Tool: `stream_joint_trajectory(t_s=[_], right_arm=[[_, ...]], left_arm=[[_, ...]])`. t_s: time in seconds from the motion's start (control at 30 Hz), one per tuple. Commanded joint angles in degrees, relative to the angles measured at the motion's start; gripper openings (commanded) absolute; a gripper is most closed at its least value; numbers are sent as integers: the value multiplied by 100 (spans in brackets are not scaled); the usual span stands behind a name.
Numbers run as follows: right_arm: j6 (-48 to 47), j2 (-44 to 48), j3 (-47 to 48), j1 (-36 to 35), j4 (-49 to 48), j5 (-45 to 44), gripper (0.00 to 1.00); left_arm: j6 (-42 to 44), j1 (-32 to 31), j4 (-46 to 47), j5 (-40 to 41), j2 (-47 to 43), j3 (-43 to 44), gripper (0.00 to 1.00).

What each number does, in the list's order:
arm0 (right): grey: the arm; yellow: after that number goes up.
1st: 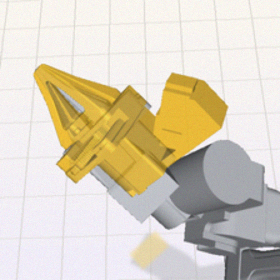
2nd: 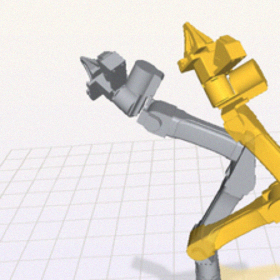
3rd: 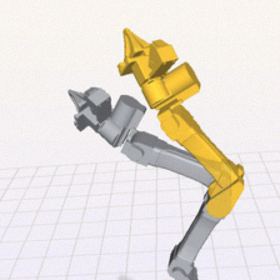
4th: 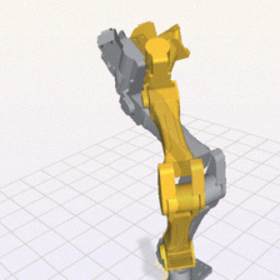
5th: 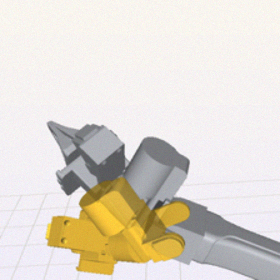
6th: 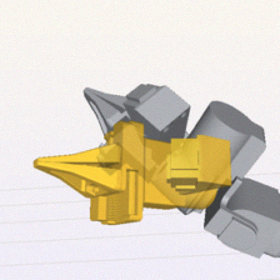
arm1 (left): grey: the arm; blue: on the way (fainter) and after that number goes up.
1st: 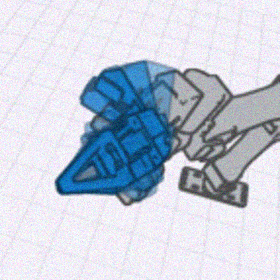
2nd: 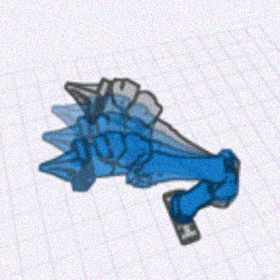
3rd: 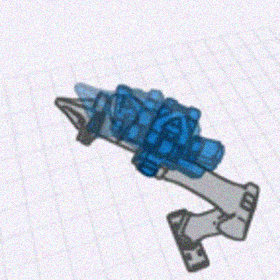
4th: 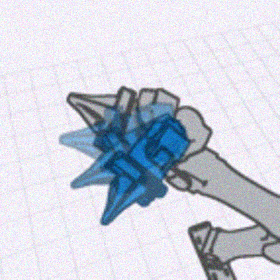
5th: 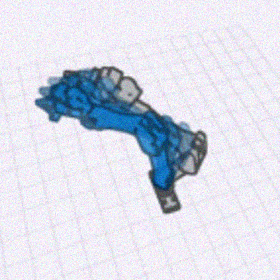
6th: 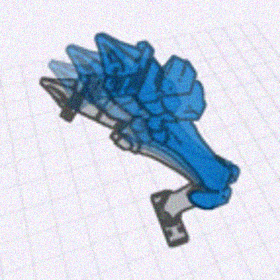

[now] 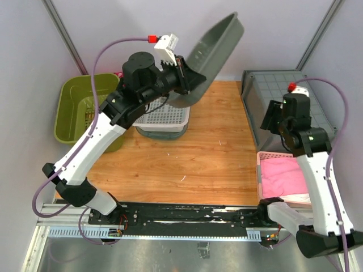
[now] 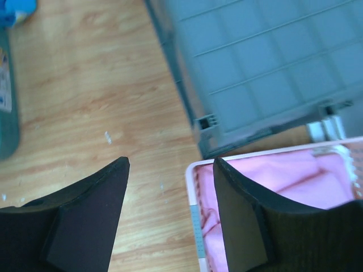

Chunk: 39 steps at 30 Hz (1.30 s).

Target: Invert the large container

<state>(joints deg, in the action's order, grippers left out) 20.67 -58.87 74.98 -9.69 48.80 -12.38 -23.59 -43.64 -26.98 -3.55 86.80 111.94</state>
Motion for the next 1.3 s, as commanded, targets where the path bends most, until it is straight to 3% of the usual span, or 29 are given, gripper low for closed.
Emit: stream_joint_trajectory(t_s=[0.0, 0.2, 0.3, 0.5, 0.73, 0.8, 0.93, 0.97, 1.03, 1.1, 1.17, 1.27], right_arm=[[-21, 619, 489, 385, 426, -1146, 63], [-231, 1222, 888, 510, 534, -2202, 63], [-274, 1377, 960, 513, 526, -2281, 63], [-287, 1444, 869, 505, 586, -2037, 62], [-216, 1339, 731, 508, 569, -1700, 62], [-191, 1311, 699, 509, 558, -1620, 62], [-185, 1283, 657, 504, 556, -1513, 62], [-177, 1289, 642, 507, 567, -1497, 62], [-180, 1290, 606, 506, 587, -1491, 62], [-174, 1291, 549, 512, 580, -1480, 62], [-154, 1281, 473, 505, 562, -1428, 62], [-77, 1255, 334, 510, 523, -1275, 62]], left_arm=[[-1893, 37, 2181, -1356, -213, -1090, 0], [-4852, 160, 5196, -1615, -467, -3279, 0], [-5712, 163, 6440, -1419, -297, -4100, 0], [-6385, 163, 7610, -487, -52, -5229, 0], [-7365, 163, 9013, -326, 979, -5667, 0], [-7424, 163, 9075, -186, 1256, -5661, 0], [-7170, 186, 8340, 63, 1399, -5562, 2], [-7108, 195, 8078, 66, 1389, -5533, 11], [-6949, 198, 7686, 101, 1337, -5549, 43], [-6846, 198, 7200, 174, 1253, -5567, 67], [-6801, 206, 6660, 274, 1153, -5577, 86], [-6524, 215, 6103, 392, 1002, -5561, 97]])
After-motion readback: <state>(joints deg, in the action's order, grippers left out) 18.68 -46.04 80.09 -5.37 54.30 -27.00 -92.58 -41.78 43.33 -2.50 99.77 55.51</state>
